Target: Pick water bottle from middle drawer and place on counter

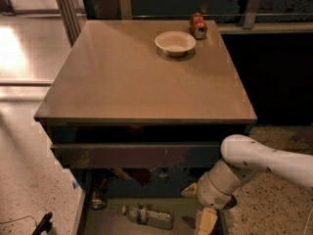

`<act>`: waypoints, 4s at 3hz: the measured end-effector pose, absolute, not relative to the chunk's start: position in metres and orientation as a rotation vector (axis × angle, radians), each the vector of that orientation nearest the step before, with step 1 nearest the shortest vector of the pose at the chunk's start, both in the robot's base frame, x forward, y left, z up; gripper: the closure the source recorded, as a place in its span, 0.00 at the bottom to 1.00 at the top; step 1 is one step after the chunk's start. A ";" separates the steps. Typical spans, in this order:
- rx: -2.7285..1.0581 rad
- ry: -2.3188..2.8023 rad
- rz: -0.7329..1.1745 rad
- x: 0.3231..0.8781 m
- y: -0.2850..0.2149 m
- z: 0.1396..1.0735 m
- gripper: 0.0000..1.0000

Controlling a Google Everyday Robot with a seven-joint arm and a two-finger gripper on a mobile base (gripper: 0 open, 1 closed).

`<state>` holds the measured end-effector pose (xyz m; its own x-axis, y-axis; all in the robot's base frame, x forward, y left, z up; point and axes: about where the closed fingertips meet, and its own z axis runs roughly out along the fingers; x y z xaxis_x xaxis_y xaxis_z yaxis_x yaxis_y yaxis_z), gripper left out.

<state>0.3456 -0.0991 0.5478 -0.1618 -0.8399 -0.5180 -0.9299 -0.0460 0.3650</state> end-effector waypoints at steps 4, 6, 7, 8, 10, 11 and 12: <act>-1.722 2.127 0.706 0.364 -0.096 0.531 0.00; -1.680 2.092 0.781 0.367 -0.065 0.511 0.00; -1.664 2.083 0.806 0.369 -0.059 0.507 0.00; -1.618 2.028 0.852 0.381 -0.022 0.500 0.00; -1.562 2.065 0.910 0.397 0.004 0.464 0.00; -1.564 2.100 0.867 0.397 0.007 0.457 0.00; -1.548 2.118 0.785 0.399 0.010 0.454 0.00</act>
Offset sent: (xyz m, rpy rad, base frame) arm 0.0135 0.0014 -0.0113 -0.0970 -0.3105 -0.2422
